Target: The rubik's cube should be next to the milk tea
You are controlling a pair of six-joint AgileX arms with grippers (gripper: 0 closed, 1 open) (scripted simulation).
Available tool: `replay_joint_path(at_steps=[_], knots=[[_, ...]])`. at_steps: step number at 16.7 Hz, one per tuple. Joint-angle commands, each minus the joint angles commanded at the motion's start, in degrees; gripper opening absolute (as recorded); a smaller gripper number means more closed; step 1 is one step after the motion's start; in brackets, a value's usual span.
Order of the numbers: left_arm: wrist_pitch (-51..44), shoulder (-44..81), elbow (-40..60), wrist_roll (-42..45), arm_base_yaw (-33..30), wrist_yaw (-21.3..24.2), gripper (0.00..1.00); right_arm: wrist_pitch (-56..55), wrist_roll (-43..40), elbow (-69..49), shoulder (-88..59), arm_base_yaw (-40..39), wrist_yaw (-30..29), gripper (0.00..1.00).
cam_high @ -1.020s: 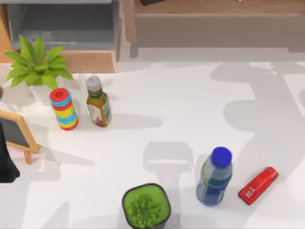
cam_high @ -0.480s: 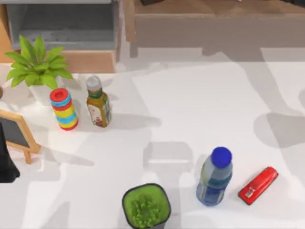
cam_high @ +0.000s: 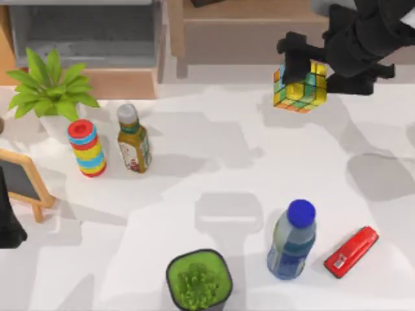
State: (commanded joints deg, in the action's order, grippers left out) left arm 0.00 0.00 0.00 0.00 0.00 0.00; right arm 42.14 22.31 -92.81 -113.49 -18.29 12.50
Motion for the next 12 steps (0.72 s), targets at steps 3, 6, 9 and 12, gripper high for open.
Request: replay_joint_path(at_steps=[3,6,9,12], knots=[[0.0,0.0,0.0,0.0,0.0,0.0,1.00,13.2,-2.8,-1.6,-2.7,0.9,-6.0,0.00],[0.0,0.0,0.0,0.0,0.0,0.0,1.00,21.2,-5.5,-2.5,-5.0,2.6,-10.9,0.00],[0.0,0.0,0.0,0.0,0.0,0.0,1.00,23.8,-6.6,-2.9,-6.3,3.6,-12.9,0.00],[0.0,0.0,0.0,0.0,0.0,0.0,1.00,23.8,-6.6,-2.9,-6.3,3.6,-12.9,0.00]])
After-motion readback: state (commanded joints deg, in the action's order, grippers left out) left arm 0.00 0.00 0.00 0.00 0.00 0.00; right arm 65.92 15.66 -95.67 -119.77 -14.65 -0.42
